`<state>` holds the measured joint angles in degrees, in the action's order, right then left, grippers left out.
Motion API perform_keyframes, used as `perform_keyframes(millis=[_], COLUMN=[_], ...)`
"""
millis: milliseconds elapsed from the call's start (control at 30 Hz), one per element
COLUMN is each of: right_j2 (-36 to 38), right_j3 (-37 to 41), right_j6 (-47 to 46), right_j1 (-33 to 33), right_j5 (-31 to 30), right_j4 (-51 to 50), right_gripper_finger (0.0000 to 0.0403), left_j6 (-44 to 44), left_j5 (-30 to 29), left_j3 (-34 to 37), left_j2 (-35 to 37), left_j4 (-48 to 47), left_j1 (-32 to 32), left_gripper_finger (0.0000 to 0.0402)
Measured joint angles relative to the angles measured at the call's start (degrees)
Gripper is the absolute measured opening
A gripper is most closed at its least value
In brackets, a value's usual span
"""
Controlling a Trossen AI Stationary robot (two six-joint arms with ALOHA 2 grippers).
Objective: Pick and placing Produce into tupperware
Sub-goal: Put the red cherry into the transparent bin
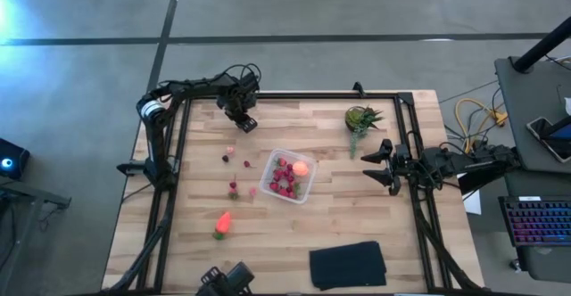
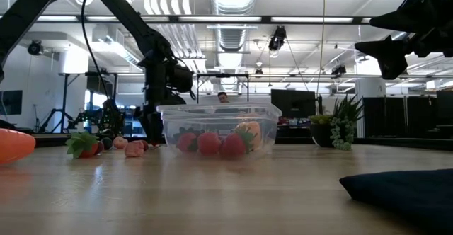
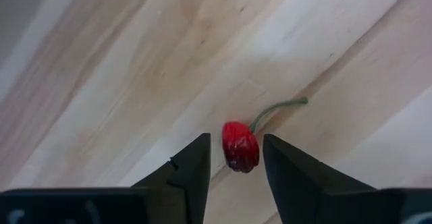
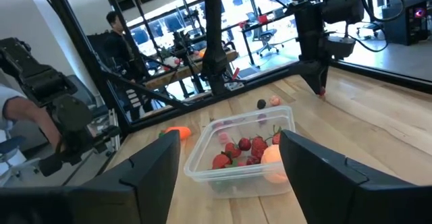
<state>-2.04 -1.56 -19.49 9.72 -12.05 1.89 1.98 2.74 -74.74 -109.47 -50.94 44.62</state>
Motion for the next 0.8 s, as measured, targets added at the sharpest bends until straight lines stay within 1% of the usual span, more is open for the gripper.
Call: perform_keyframes(millis=[133,800], right_j2=[0.0,0.0], right_j3=[0.0,0.0], right_j6=[0.0,0.0], right_j1=[0.0,0.0], right_j5=[0.0,0.0], right_j4=[0.0,0.0], right_gripper_finger=[0.0246,0.0242], left_j6=[0.0,0.0], left_j5=[0.0,0.0], left_j3=[0.0,0.1], left_j2=[0.0,0.0], left_j4=[1.3,1.2], left_j1=[0.0,0.0], left_gripper_finger=[0.0121,0.0120])
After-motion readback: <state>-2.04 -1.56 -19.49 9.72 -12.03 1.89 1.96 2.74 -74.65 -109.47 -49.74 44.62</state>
